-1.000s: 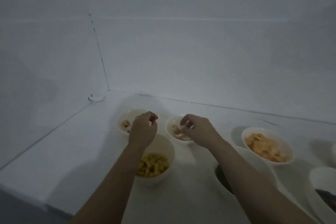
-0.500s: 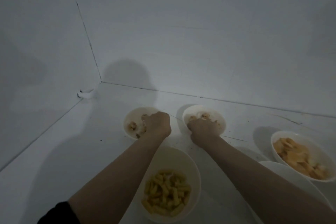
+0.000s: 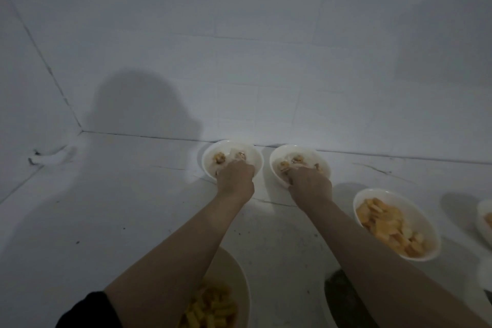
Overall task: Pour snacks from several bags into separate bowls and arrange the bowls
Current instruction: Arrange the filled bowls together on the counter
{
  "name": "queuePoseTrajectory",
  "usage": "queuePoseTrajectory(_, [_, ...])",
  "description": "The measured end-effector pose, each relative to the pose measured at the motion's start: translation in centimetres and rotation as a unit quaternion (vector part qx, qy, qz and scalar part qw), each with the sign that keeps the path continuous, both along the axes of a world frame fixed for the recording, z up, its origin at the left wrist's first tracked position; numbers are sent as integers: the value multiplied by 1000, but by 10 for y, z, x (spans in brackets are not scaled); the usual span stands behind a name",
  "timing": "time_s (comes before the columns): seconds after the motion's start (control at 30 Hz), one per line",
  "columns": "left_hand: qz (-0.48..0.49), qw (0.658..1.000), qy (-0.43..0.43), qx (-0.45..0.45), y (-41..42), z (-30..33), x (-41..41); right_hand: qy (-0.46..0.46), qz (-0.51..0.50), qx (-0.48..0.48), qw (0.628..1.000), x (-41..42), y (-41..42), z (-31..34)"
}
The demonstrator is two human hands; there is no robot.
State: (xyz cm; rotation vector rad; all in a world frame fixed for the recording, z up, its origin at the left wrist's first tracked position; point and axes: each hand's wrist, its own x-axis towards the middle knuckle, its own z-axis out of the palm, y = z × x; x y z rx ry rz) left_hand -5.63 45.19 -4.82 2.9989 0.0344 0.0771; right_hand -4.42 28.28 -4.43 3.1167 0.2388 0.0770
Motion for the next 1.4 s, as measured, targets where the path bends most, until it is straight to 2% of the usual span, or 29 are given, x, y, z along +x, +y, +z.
queuePoseTrajectory(0.17, [-4, 1000, -2, -4, -9, -1, -1, -8, -4, 14, 1000, -4, -6, 2])
queuePoseTrajectory(0.4, [7, 999, -8, 36, -17, 6, -17, 0, 8, 48, 999, -15, -7, 8])
queuePoseTrajectory(0.57, [-13, 997, -58, -50, -52, 22, -36, 1, -1, 127, 992, -34, -27, 28])
queuePoseTrajectory(0.73, [-58, 989, -89, -102, -118, 45, -59, -2, -51, 225, 973, -63, -93, 51])
queuePoseTrajectory(0.97, [-95, 965, -85, -227, -254, 56, -88, 15, -86, 224, 971, -89, -242, 69])
queuePoseTrajectory(1.07, [-110, 974, -30, -195, -318, 44, -82, 20, -118, 205, 971, -88, -309, 63])
queuePoseTrajectory(1.17, [-114, 990, 8, -84, -364, 33, -75, 35, -130, 193, 972, -87, -359, 45])
queuePoseTrajectory(1.27, [-82, 996, 41, -11, -381, 27, -70, 58, -133, 172, 974, -83, -388, 31])
queuePoseTrajectory(1.4, [-39, 996, 85, 10, -383, 20, -67, 98, -135, 144, 975, -69, -406, 15])
